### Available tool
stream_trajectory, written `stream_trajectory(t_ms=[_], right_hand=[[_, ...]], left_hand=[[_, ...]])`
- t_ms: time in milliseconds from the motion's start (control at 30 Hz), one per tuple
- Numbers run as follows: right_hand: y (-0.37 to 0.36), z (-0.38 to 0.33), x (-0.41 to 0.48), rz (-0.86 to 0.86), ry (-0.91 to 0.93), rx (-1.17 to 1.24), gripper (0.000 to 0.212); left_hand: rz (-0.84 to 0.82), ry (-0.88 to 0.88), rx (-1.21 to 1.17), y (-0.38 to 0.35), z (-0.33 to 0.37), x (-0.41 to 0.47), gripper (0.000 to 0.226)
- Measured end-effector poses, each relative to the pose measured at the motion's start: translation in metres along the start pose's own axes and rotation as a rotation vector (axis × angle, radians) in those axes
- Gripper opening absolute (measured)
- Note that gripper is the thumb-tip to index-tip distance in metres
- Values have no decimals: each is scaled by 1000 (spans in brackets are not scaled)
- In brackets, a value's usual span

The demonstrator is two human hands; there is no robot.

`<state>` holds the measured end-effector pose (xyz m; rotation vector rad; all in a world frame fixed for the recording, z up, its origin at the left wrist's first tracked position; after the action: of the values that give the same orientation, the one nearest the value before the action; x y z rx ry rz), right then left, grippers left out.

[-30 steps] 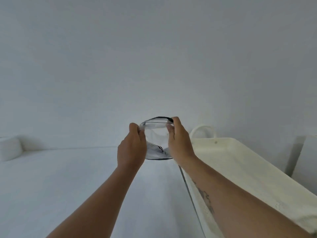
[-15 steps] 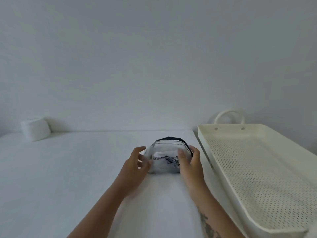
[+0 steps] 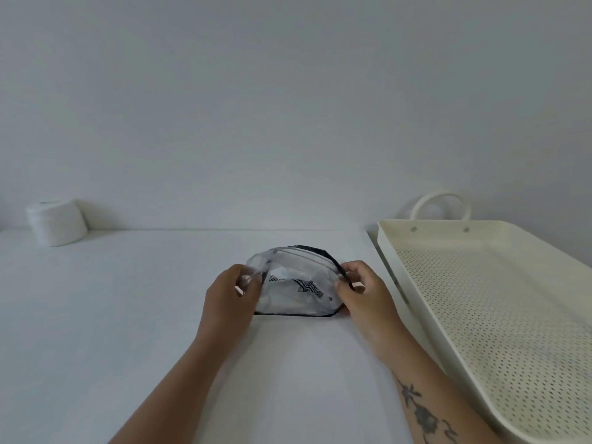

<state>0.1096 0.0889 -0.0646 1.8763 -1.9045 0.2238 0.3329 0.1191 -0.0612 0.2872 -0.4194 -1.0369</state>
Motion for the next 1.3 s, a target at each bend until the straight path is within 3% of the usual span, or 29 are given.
stream_trajectory(t_ms=[167, 267, 367, 500, 733, 900, 1000, 1167, 1300], right_hand=[[1, 10, 4, 129, 53, -24, 19], [2, 16, 5, 204, 41, -23, 25], [3, 17, 6, 242, 1, 4, 27], [5, 16, 8, 162, -69, 64, 10], [5, 8, 5, 73, -98, 255, 12], [5, 1, 2, 41, -93, 254, 15], [6, 2, 2, 52, -98, 265, 14], [7, 7, 2, 86, -76, 243, 9], [7, 9, 2, 165, -27, 197, 17]], left_hand=[[-417, 136, -247, 6, 2, -3, 18], [-586, 192, -345, 14, -1, 2, 24], [-682, 201, -354, 17, -7, 4, 32], [-843, 244, -520, 18, -6, 4, 45], [-929, 293, -675, 24, -7, 4, 45], [-769, 318, -650, 24, -5, 6, 22], [-609, 298, -581, 26, -5, 8, 25], [-274, 137, -376, 23, -4, 10, 23], [-54, -37, -86, 18, -3, 9, 24]])
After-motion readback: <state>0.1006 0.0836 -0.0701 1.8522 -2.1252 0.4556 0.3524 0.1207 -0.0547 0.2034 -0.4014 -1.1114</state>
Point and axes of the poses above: each hand's wrist, its own x-axis towards the middle knuckle, its own y-axis out of the back of the hand, z = x × y, the point moved 1 cm from there along x, towards the middle knuckle, and after that the axes turned 11 degrees about y, right-handed, at the moved point
